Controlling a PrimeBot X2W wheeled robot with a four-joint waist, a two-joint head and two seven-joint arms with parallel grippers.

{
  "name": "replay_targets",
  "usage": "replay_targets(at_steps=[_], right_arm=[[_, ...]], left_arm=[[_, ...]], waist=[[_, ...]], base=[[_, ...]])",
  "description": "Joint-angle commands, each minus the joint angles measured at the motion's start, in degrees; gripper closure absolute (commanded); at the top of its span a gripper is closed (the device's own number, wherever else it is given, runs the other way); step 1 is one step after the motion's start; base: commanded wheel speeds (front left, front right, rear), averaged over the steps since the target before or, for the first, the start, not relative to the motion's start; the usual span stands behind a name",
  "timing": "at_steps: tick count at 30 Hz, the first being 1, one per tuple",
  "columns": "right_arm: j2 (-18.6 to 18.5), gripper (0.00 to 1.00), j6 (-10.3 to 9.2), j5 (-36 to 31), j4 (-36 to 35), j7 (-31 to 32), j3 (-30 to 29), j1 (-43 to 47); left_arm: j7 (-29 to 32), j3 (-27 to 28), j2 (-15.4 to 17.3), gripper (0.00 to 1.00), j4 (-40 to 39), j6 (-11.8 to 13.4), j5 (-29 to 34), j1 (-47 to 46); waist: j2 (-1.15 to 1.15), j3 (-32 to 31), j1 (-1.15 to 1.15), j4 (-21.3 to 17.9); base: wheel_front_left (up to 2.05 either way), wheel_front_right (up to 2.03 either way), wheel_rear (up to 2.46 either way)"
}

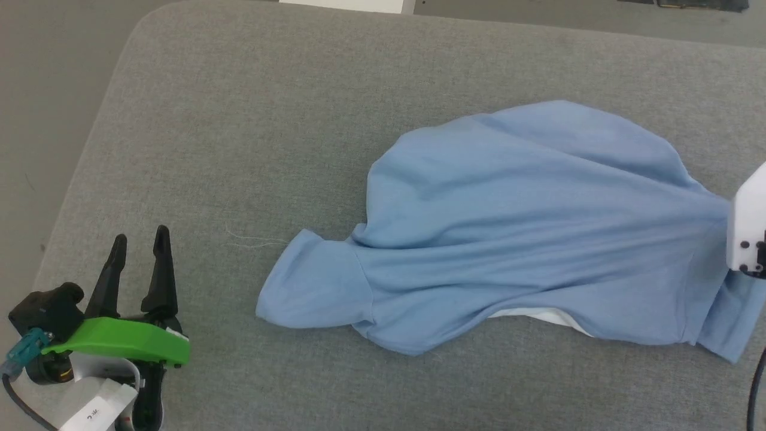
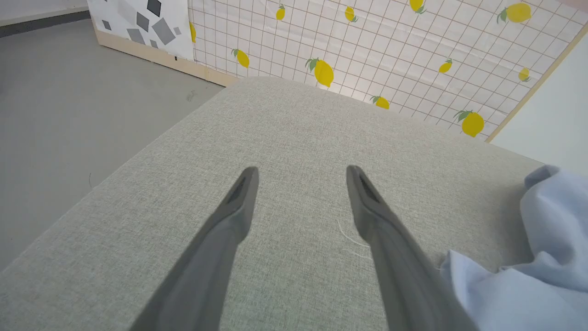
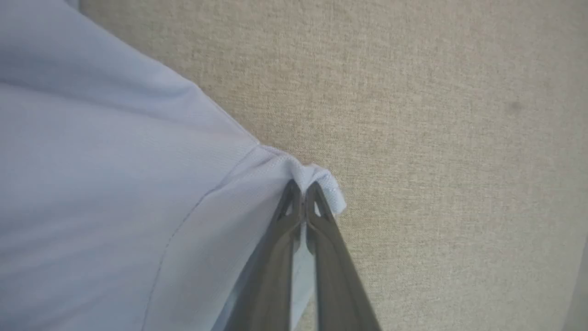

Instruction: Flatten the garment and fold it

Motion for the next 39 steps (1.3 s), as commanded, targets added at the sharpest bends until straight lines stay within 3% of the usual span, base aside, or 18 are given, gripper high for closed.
replay_targets(at_steps=[1, 2, 4, 14, 24, 33, 39], right_arm=[[1.25, 0.86, -0.11, -0.44, -0.77, -1.32, -0.69, -0.45], [2.24, 0.00, -0.11, -0.24, -0.94, -2.10, -1.09, -0.45], [3.41, 0.00, -0.11, 0.13, -1.33, -3.89, -1.39, -0.38], [8.27, 0.00, -0.11, 10.52, -6.92, -26.36, -2.53, 3.50], [9.75, 0.00, -0.11, 18.93, -12.45, -44.84, 0.12, 18.13], [9.87, 0.00, -0.11, 26.02, -12.96, -50.48, 1.33, 29.00], [9.87, 0.00, -0.11, 26.88, -12.70, -51.66, 0.35, 29.76]], left_arm=[[-0.37, -0.02, 0.44, 0.00, 0.29, -0.43, -0.02, -0.66], [-0.37, -0.02, 0.48, 0.00, 0.47, -0.44, -0.07, -0.59], [-0.37, -0.06, 0.50, 0.00, 0.78, -0.40, -0.06, -0.41], [0.30, -1.48, -0.06, 0.00, 0.93, 0.50, 0.35, 1.75], [1.86, -2.72, -0.77, 0.00, -0.83, 2.77, 0.84, 5.66], [2.76, -3.83, -1.19, 0.00, -2.07, 3.66, 1.01, 6.94], [7.36, -6.85, -0.42, 0.00, -2.77, 1.66, 0.19, 1.89]], waist=[[0.23, 0.09, -0.01, 0.14], [0.23, -0.08, -0.01, 0.09], [0.23, -0.67, -0.01, -0.06], [0.23, -7.78, -0.01, -3.08], [0.23, -13.23, -0.01, -6.72], [0.23, -14.53, -0.01, -7.84], [0.23, -14.45, -0.01, -7.91]], base=[[0.00, 0.00, 0.00], [0.00, 0.00, 0.00], [0.00, 0.00, 0.00], [0.00, 0.00, 0.00], [0.00, 0.00, 0.00], [0.00, 0.00, 0.00], [0.00, 0.00, 0.00]])
